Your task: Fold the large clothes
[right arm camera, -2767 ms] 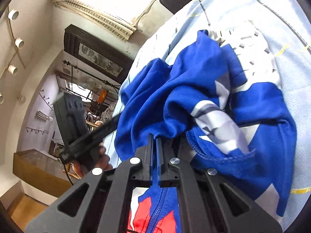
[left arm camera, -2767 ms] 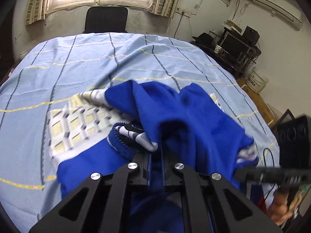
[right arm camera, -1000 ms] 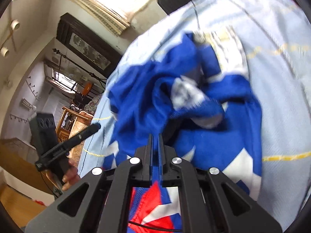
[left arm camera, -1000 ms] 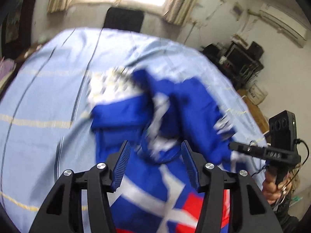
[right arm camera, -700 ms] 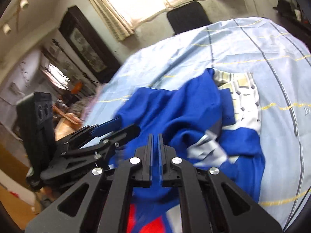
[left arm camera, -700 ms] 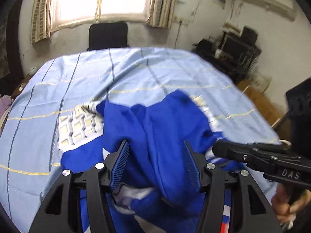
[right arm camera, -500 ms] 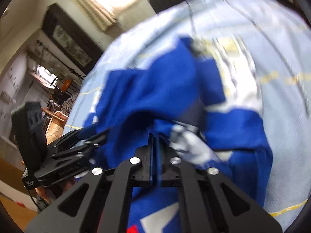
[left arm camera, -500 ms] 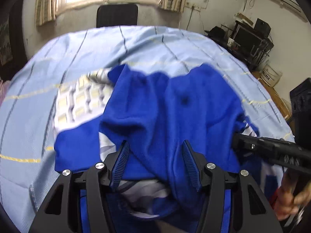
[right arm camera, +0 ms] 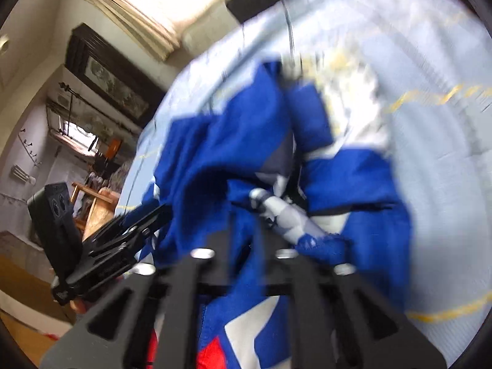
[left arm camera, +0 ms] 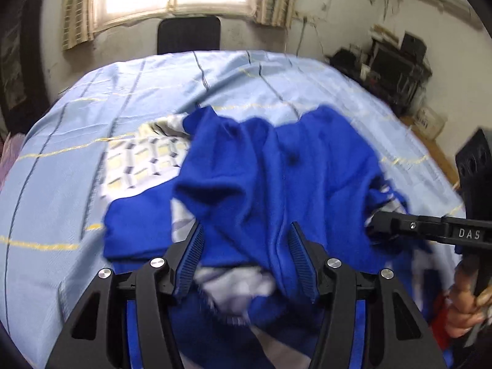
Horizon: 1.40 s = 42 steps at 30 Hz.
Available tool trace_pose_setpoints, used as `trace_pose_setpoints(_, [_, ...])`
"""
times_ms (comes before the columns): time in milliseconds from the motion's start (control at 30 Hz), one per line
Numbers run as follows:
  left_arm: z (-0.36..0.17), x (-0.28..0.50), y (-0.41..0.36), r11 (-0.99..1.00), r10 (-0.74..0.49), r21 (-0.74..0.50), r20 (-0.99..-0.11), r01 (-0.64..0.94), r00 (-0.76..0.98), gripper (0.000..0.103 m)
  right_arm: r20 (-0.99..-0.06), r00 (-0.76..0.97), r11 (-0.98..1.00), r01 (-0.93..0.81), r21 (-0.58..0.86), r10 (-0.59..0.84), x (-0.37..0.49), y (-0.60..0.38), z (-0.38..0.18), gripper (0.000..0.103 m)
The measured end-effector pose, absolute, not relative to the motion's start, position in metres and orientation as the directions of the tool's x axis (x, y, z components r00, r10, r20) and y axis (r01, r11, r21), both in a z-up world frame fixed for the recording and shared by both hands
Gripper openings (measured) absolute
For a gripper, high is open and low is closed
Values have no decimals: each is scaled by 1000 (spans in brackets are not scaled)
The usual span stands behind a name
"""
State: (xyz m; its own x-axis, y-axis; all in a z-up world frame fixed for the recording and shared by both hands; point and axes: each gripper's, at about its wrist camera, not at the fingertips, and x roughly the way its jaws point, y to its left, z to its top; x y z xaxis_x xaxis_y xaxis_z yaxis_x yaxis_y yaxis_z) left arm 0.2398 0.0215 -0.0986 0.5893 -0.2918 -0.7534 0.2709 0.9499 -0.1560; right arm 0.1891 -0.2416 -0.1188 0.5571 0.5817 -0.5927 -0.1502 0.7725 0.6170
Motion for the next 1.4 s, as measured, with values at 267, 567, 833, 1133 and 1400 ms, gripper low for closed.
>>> trace_pose_setpoints(267, [-71, 180, 19, 932, -356, -223, -710, 285, 607, 63, -359, 656, 657, -283, 699, 664, 134, -244, -71, 88])
trace_pose_setpoints(567, [-64, 99, -35, 881, -431, -192, -702, 432, 568, 63, -267, 681, 633, -366, 682, 682, 44, -260, -26, 92])
trace_pose_setpoints(833, [-58, 23, 5, 914, -395, -209, -654, 347, 645, 72, 40, 642, 414, -539, 734, 765, -69, -323, -2, 92])
trace_pose_setpoints(1133, [-70, -11, 63, 955, -294, -227, -665, 189, 686, 80, -390, 667, 751, -417, 512, 635, -121, -308, -38, 92])
trace_pose_setpoints(1400, [-101, 21, 127, 933, -312, -356, -722, 55, 618, 79, -516, 594, 757, -267, 597, 617, -59, -310, -107, 51])
